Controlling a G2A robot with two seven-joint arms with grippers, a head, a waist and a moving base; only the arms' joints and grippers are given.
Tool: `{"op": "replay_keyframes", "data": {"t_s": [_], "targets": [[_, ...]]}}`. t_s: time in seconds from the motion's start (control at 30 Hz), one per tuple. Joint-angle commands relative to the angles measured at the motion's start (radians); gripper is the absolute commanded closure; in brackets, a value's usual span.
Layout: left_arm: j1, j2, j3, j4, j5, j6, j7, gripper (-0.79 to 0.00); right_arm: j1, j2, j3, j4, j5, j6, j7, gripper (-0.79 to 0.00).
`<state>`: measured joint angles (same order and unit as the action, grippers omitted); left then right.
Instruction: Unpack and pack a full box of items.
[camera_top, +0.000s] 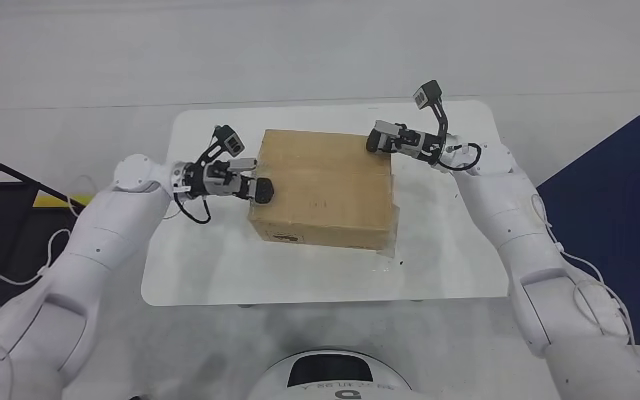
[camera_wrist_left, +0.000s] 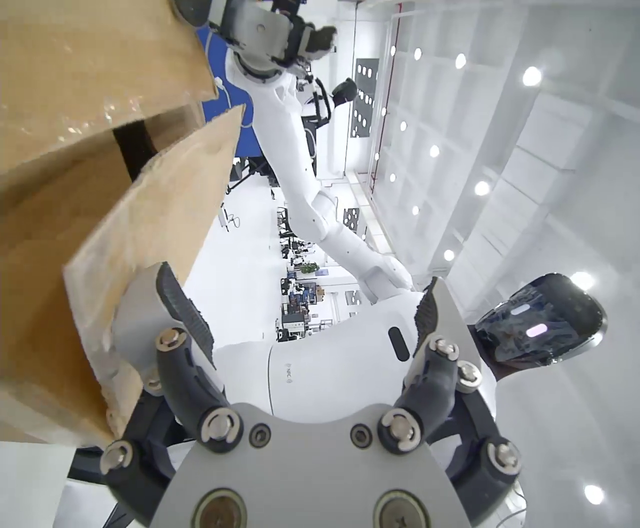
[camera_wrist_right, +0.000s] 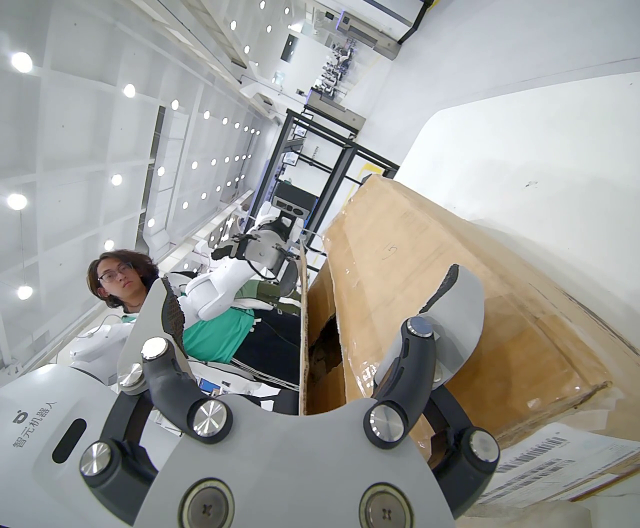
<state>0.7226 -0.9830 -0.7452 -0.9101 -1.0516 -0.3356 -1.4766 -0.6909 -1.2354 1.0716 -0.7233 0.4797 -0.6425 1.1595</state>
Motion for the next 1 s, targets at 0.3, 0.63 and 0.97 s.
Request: {"op": "replay_keyframes", "data": {"t_s": [0.3, 0.63, 0.97], "targets": [[-0.021, -0.051, -0.007, 0.098, 0.008, 0.002, -0.01, -0.785, -0.227, 0.085, 0.18, -0.291, -0.159, 0.04, -0.155, -0.785], [-0.028, -0.066, -0.056, 0.09, 0.046, -0.003, -0.005, -0.785, -0.395, 0.128, 0.286, -0.477, -0.062, 0.088, -0.01, -0.785], [-0.044, -0.084, -0.088, 0.07, 0.088, -0.014, 0.006, -0.785, -0.476, 0.144, 0.353, -0.451, -0.006, 0.05, -0.051, -0.785]]}}
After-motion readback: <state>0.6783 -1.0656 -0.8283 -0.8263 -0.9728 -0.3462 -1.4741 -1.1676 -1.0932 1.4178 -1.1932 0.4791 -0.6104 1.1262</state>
